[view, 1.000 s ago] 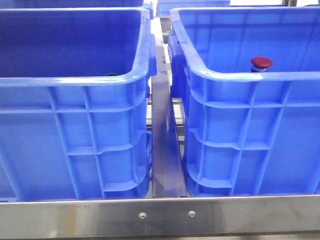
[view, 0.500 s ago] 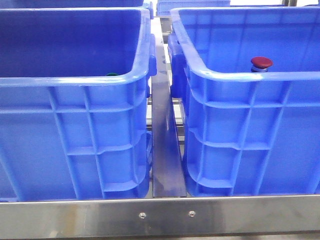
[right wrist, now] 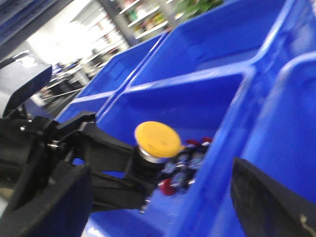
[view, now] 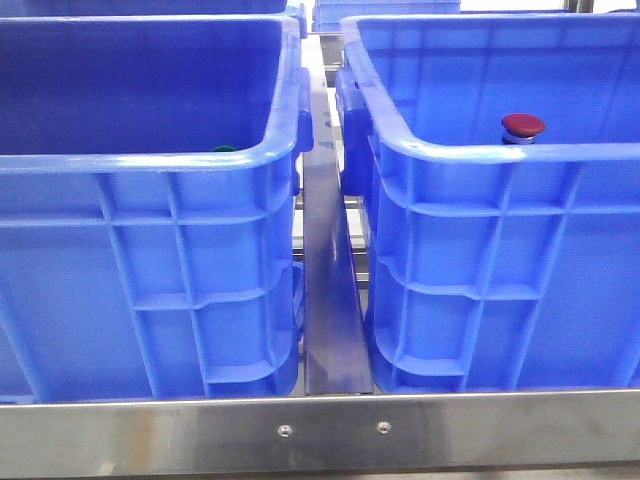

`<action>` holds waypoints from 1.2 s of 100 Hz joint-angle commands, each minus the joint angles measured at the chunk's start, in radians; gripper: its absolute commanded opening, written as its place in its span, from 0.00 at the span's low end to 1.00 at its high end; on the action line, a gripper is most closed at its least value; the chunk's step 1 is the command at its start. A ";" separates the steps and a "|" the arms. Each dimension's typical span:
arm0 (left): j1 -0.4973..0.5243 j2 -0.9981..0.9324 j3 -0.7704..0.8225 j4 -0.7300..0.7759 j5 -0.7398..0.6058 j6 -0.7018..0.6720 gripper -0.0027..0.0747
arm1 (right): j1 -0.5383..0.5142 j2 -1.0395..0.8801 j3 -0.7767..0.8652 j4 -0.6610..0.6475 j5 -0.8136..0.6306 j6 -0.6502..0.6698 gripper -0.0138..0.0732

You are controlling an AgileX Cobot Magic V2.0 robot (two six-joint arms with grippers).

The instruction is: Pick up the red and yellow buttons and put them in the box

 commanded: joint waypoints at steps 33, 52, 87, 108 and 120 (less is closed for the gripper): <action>-0.008 -0.027 -0.035 -0.004 -0.066 0.002 0.01 | 0.020 0.324 -0.208 0.137 0.318 0.110 0.83; -0.008 -0.027 -0.035 -0.004 -0.066 0.002 0.01 | 0.100 0.404 -0.270 0.137 0.302 0.110 0.83; -0.008 -0.027 -0.035 -0.004 -0.066 0.002 0.01 | 0.114 0.429 -0.319 0.134 0.283 0.110 0.55; -0.008 -0.027 -0.035 0.003 -0.066 0.002 0.03 | 0.114 0.429 -0.319 0.112 0.289 0.110 0.30; -0.008 -0.027 -0.035 0.003 -0.057 0.002 0.19 | 0.114 0.429 -0.319 0.112 0.289 0.110 0.30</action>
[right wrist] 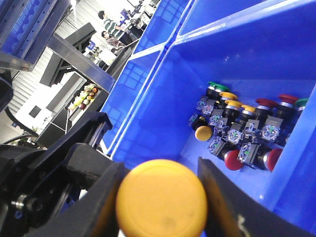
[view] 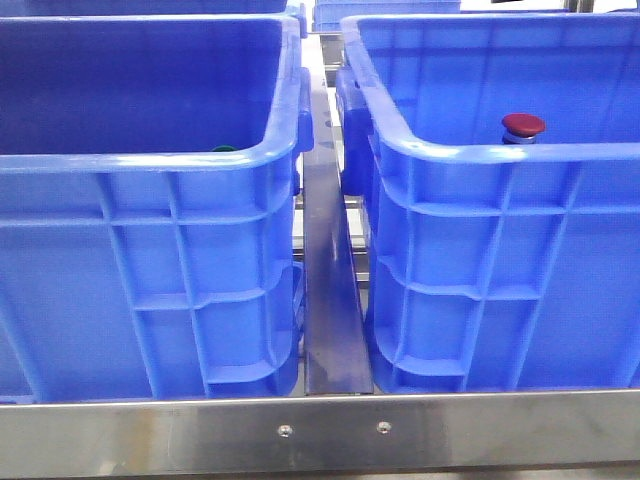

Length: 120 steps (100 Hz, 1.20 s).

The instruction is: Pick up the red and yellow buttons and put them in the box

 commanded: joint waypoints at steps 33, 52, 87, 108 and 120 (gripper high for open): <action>-0.008 -0.027 -0.035 0.000 -0.060 0.000 0.85 | 0.001 -0.031 -0.032 0.132 0.066 -0.005 0.30; -0.006 -0.027 -0.035 0.000 -0.054 -0.002 0.85 | -0.001 -0.031 -0.032 0.133 0.054 -0.024 0.30; 0.077 -0.105 -0.009 0.000 -0.044 -0.011 0.85 | -0.002 -0.031 -0.032 0.133 0.008 -0.039 0.30; 0.200 -0.214 0.125 -0.019 -0.044 -0.011 0.85 | -0.002 -0.031 -0.032 0.133 -0.001 -0.041 0.30; 0.293 -0.307 0.223 -0.027 -0.044 -0.013 0.83 | -0.002 -0.031 -0.032 0.134 -0.015 -0.041 0.30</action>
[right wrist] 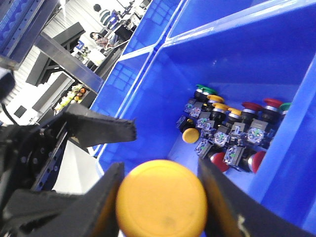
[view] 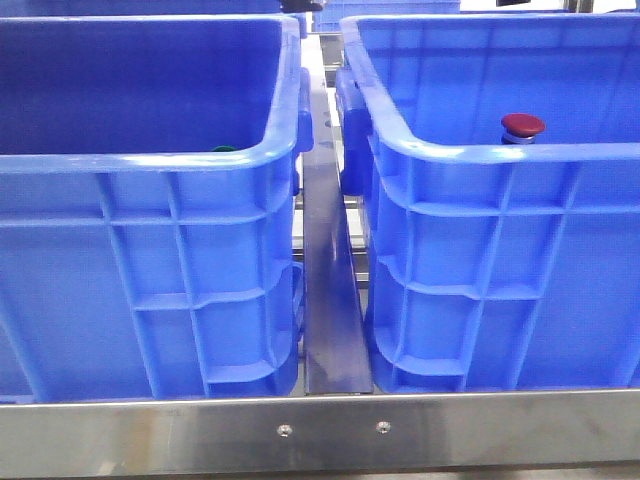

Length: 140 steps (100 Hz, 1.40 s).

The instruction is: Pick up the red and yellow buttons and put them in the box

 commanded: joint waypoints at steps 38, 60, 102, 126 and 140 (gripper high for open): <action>0.499 -0.400 0.210 -0.018 -0.051 -0.029 0.83 | -0.003 -0.031 -0.032 0.137 0.032 -0.017 0.30; 0.612 -0.472 0.229 -0.053 -0.056 -0.037 0.82 | -0.003 -0.031 -0.032 0.137 0.021 -0.018 0.30; 0.608 -0.474 0.229 -0.049 -0.053 -0.031 0.01 | -0.134 -0.162 -0.032 0.148 -0.167 -0.178 0.30; 0.608 -0.474 0.229 -0.049 -0.048 -0.031 0.01 | -0.248 -0.220 -0.030 0.148 -0.456 -0.417 0.30; 0.608 -0.474 0.229 -0.049 -0.048 -0.031 0.01 | -0.251 -0.198 -0.030 0.148 -0.664 -0.550 0.30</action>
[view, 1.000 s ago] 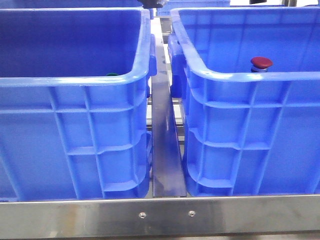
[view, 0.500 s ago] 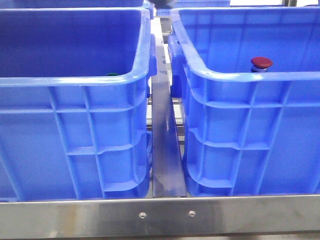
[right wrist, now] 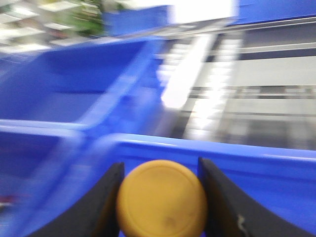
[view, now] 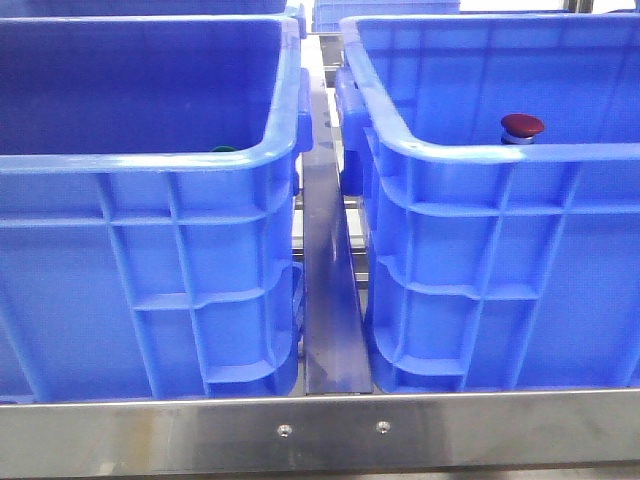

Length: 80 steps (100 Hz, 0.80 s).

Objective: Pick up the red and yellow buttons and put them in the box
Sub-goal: 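Carry the yellow button with the right gripper over the crate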

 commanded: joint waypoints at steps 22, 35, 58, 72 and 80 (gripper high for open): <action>0.001 -0.001 -0.028 -0.012 -0.063 -0.003 0.01 | -0.013 0.096 -0.030 0.128 -0.196 -0.161 0.30; 0.001 -0.001 -0.028 -0.012 -0.063 -0.003 0.01 | -0.083 0.179 -0.032 0.131 -0.153 -0.167 0.30; 0.001 -0.001 -0.028 -0.012 -0.063 -0.003 0.01 | -0.249 0.318 -0.045 0.140 0.095 -0.167 0.30; 0.001 -0.001 -0.028 -0.014 -0.063 -0.003 0.01 | -0.268 0.387 -0.075 0.140 0.116 -0.188 0.30; 0.001 -0.001 -0.028 -0.014 -0.063 -0.003 0.01 | -0.268 0.412 -0.094 0.140 0.133 -0.215 0.30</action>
